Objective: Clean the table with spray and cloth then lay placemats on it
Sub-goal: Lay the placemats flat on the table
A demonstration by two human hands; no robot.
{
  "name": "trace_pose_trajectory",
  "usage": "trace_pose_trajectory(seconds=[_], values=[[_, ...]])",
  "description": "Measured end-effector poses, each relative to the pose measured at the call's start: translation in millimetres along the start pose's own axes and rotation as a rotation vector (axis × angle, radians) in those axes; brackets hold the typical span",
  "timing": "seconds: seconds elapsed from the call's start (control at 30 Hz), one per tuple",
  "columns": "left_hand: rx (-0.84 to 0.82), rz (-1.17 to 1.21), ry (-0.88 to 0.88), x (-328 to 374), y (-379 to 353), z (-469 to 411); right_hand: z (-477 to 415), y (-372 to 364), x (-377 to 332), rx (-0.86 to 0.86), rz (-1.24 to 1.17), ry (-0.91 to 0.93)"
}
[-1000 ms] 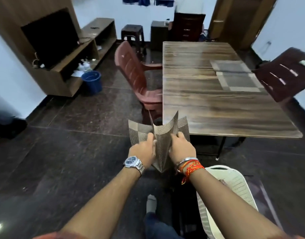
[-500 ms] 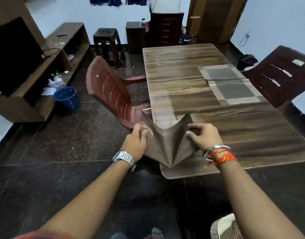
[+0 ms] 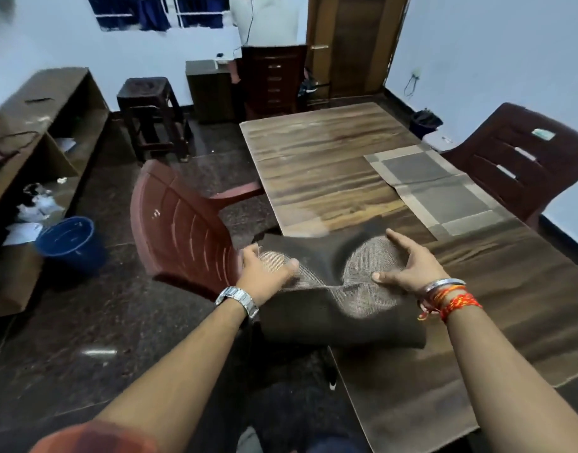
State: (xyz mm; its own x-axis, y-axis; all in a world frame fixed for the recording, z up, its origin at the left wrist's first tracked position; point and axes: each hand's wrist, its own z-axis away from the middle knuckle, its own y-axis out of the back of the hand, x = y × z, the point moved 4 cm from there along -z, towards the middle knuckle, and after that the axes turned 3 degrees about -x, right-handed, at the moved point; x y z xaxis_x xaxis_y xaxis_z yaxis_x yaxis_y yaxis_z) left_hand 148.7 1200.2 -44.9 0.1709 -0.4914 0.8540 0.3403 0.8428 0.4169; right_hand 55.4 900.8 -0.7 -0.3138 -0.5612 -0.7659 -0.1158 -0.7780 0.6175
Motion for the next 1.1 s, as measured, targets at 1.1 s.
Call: trace_pose_trajectory(seconds=[1.1], values=[[-0.67,-0.935,0.076,-8.5,-47.1,-252.1,-271.8,-151.9,14.4,-0.42,0.492,-0.444]])
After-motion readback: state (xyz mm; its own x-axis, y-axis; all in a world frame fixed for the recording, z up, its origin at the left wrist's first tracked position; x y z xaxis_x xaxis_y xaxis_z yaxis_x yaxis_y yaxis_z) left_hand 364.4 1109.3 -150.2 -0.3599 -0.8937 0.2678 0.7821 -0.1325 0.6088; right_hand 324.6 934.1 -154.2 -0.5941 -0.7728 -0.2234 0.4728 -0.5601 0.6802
